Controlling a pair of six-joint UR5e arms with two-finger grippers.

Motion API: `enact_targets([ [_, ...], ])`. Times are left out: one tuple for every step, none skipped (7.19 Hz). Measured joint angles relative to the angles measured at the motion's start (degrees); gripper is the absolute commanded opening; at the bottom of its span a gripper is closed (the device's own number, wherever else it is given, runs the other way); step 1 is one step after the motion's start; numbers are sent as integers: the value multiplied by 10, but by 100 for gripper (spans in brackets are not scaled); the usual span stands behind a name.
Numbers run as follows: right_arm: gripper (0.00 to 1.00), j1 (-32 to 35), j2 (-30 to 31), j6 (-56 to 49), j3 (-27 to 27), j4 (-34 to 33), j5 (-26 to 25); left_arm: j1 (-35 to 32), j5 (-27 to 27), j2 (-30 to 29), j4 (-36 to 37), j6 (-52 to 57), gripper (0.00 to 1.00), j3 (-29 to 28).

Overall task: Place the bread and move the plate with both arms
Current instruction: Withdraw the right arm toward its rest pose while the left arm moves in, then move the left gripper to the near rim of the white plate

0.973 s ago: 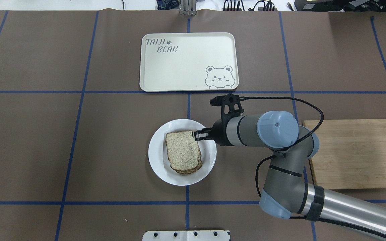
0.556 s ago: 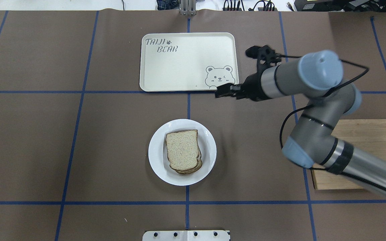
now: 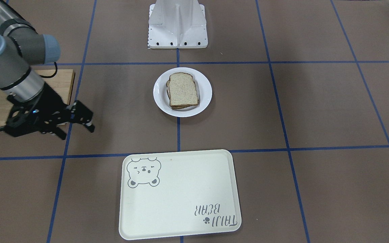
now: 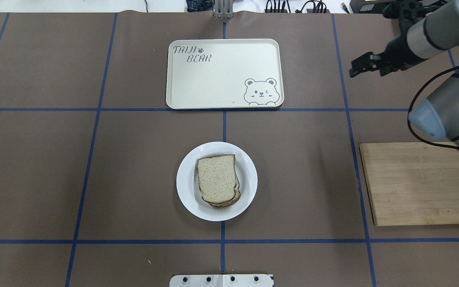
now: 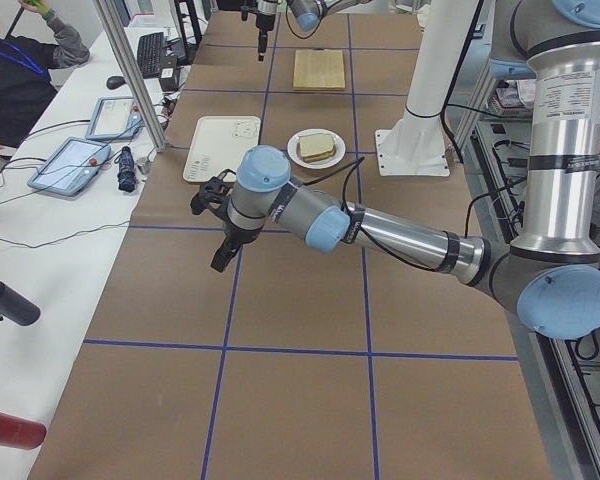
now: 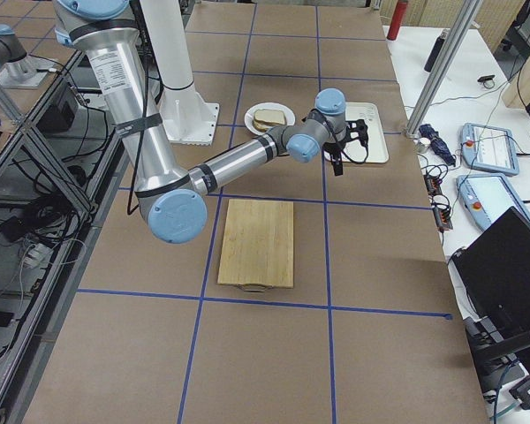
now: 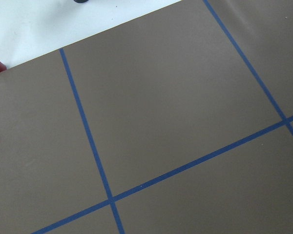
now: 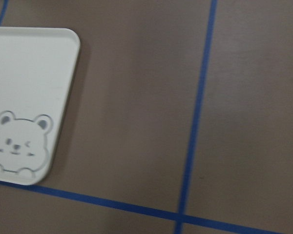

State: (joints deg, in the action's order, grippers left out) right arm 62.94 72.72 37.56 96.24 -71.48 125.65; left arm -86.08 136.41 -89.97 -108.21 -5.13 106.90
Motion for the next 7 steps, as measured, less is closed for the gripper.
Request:
enact_targets([
  [100, 50, 45, -101, 0, -28, 9, 34, 10, -7, -35, -68, 99, 0],
  [100, 99, 98, -192, 0, -40, 13, 73, 15, -9, -86, -154, 99, 0],
  [100, 142, 153, -273, 0, -45, 14, 119, 17, -10, -139, -240, 99, -1],
  [100, 178, 205, -334, 0, -46, 13, 169, 16, -11, -196, -326, 99, -5],
  [100, 207, 248, -386, 0, -46, 10, 222, 13, -14, -266, -429, 99, -14],
  [100, 232, 273, -429, -2, -48, 15, 266, 8, -26, -321, -520, 99, -25],
  [100, 253, 284, -455, -2, -57, 28, 313, -13, -41, -359, -591, 98, -33],
])
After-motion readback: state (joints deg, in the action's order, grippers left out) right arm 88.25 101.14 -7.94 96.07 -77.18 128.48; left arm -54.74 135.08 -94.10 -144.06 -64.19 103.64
